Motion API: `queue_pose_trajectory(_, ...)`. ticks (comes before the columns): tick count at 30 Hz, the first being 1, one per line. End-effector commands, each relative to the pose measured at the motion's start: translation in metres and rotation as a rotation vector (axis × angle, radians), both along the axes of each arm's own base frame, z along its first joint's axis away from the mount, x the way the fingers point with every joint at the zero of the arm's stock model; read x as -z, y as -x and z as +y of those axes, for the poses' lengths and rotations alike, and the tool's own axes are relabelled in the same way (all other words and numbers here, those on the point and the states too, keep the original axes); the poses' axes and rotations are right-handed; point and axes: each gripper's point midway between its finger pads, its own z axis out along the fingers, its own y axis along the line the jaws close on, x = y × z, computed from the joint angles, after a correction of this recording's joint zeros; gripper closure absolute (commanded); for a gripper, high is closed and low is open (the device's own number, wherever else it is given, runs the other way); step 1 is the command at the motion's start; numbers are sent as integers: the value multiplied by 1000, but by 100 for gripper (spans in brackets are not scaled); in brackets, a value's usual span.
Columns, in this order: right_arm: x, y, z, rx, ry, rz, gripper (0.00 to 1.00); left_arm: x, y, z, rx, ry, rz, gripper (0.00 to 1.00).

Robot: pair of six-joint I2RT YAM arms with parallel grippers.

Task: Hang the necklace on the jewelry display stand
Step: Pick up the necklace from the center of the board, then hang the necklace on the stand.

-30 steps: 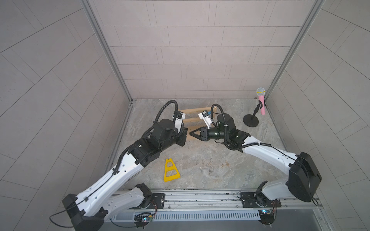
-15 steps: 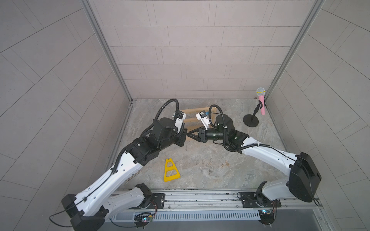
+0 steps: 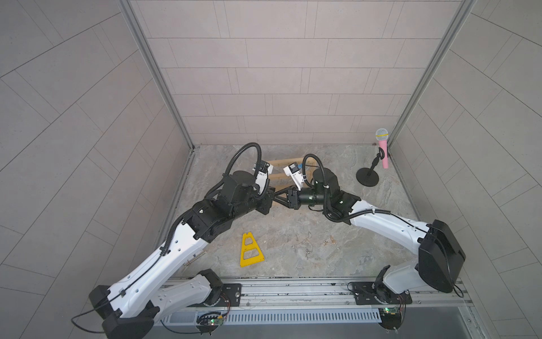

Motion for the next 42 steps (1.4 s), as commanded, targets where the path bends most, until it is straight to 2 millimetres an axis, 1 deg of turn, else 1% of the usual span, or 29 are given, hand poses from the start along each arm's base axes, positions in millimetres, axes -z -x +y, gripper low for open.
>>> queue_pose_trajectory(1,-8,-3,3,6,-19,-29,71,-19,0,4,0,16,-42,100)
queue_pose_trajectory(8,0,-5,2,21,0,-28,73,-24,1,4,-4,37,-46,100)
queue_pose_trajectory(16,15,-4,4,17,22,-20,73,-30,1,4,-8,53,-50,100)
queue_pose_trajectory(19,22,-4,5,16,35,-10,76,-32,0,6,-15,62,-49,100)
queue_pose_trajectory(21,23,-4,6,17,37,-10,80,-32,-1,7,-18,65,-44,100)
queue_pose_trajectory(25,17,-4,1,38,36,-32,90,-29,-4,11,-31,63,-28,100)
queue_pose_trajectory(28,7,-7,-6,81,49,-73,95,-26,-5,14,-29,71,-15,100)
queue_pose_trajectory(35,-13,-13,-14,126,74,-139,98,-21,-9,22,-38,56,-9,100)
queue_pose_trajectory(39,-23,-21,-16,161,111,-179,99,-14,-17,31,-66,16,-13,100)
queue_pose_trajectory(42,-35,-29,-16,181,138,-218,99,-12,-25,36,-95,-11,-27,100)
